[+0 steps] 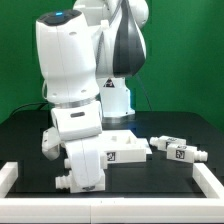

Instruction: Assemble one leg

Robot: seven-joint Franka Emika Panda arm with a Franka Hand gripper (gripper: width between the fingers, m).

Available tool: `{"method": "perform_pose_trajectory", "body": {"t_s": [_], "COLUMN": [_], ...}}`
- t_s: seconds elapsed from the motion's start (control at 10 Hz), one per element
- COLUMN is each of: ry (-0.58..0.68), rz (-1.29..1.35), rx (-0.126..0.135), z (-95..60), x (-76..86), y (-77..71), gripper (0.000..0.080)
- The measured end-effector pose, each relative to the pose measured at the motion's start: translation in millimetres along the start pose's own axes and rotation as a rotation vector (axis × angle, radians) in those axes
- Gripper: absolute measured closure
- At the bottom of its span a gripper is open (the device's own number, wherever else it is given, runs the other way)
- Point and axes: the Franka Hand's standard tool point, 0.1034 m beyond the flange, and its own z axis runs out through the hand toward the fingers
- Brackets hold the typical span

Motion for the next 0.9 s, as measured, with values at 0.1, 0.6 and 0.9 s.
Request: {"method": "perform_pose_trajectory", "body": {"t_s": [0.1, 0.6, 0.9], "ry": [-0.001, -0.007, -0.006], "rz": [-0.052, 0.05, 0.051], "rx": [0.003, -0.024, -0.022], "z": [-1.3, -8.7, -8.0], "x": [-9.8, -65.1, -64.0], "y": [0.8, 3.5, 3.4], "gripper": [0.0528, 0.0528, 0.0448]}}
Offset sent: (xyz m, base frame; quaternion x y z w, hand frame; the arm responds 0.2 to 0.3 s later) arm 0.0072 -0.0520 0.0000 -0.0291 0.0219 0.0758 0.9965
